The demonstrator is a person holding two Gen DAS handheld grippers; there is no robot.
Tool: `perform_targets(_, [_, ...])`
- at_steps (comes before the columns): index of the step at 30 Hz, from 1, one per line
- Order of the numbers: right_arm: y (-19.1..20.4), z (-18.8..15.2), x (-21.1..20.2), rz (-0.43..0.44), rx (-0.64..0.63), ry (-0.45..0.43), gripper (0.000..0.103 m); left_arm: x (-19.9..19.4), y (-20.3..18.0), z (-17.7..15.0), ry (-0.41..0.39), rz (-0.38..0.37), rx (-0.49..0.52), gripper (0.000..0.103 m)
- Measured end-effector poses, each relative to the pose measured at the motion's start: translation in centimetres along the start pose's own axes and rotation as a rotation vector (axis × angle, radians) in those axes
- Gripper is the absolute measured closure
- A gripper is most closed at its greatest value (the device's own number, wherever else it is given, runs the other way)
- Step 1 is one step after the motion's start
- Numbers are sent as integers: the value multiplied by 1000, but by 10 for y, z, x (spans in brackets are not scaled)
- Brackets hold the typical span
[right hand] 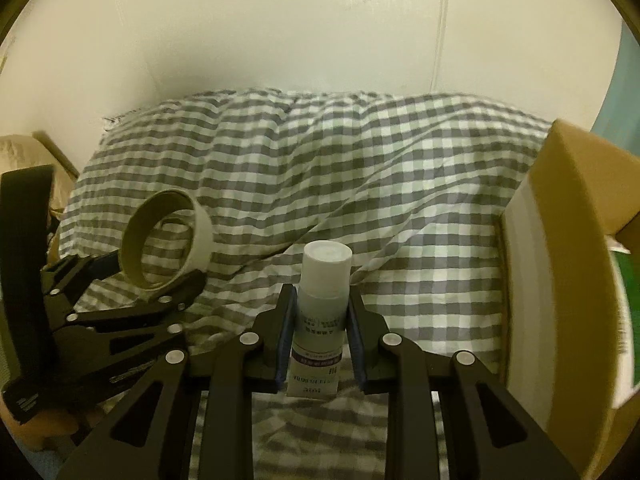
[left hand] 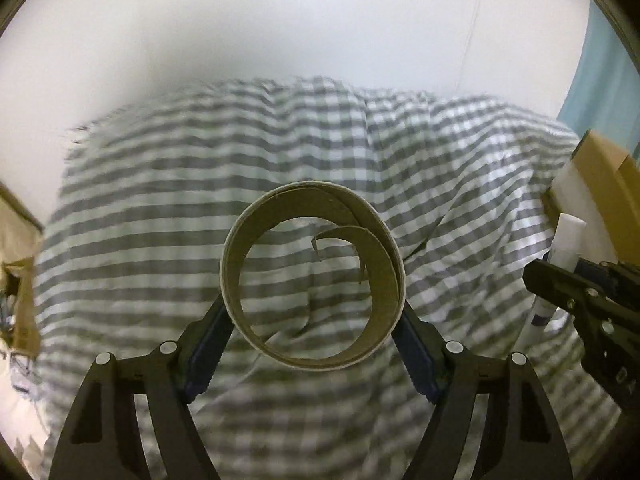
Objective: Organize objects
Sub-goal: 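Grasp the beige tape roll rim with the left tool while the right tool holds the tube, then carry the tape roll and white tube over the cardboard box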
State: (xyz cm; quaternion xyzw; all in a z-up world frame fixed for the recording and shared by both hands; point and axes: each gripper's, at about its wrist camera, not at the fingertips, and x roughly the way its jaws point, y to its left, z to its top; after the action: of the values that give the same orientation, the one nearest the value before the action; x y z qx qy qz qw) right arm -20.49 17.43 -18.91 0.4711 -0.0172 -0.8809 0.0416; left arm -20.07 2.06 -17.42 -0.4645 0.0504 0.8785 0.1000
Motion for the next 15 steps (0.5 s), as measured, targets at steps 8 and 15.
perform_targets(8, [7,6,-96,11,-24,-125,79,-124,4,2,-150,22,-22,24])
perform_targets(15, [2,9,-222,-18,-66,-301,79,-226,-27,13,-295,-4,-14,24])
